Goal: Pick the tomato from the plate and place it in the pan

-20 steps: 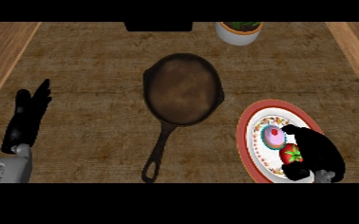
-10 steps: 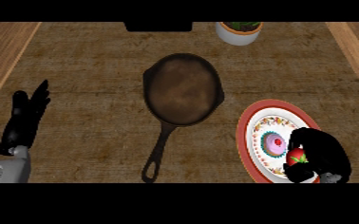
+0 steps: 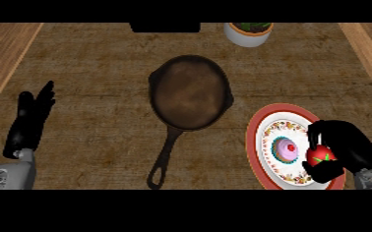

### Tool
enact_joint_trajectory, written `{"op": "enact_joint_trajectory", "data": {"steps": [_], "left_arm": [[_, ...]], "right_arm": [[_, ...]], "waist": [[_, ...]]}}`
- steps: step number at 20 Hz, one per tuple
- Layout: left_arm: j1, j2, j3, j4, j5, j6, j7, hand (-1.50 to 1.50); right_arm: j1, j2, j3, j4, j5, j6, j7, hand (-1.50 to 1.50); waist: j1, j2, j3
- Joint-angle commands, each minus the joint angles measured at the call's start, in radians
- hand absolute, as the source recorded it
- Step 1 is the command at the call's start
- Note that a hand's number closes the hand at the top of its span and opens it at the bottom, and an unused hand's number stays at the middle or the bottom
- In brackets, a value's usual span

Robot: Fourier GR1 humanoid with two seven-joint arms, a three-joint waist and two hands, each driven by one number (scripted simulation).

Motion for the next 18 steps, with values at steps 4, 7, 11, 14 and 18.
{"op": "enact_joint_trajectory", "data": {"steps": [4, 7, 11, 14, 18], "left_arm": [[0.001, 0.034, 0.039, 0.020, 0.028, -0.031, -0.001, 0.00], [0.005, 0.017, 0.035, 0.040, 0.016, -0.014, -0.032, 0.00], [0.040, 0.027, 0.037, -0.010, 0.026, -0.050, -0.015, 0.00], [-0.002, 0.009, 0.029, 0.010, -0.004, -0.029, 0.002, 0.00], [0.062, -0.013, 0.005, -0.041, -0.026, -0.015, -0.041, 0.00]], "right_arm": [[-0.041, -0.002, -0.076, -0.099, -0.033, -0.244, -0.259, 1.50], [-0.064, 0.029, -0.097, -0.201, -0.105, -0.245, -0.292, 1.50], [-0.095, 0.069, -0.094, -0.204, -0.120, -0.215, -0.303, 1.50], [-0.170, 0.116, -0.080, -0.222, -0.117, -0.124, -0.211, 1.50], [-0.321, 0.274, 0.024, -0.117, -0.053, -0.167, -0.080, 1.50]], "waist": [[-0.012, -0.003, 0.001], [-0.017, -0.003, -0.001], [-0.001, -0.002, -0.001], [-0.002, -0.001, -0.001], [0.017, 0.001, -0.001]]}}
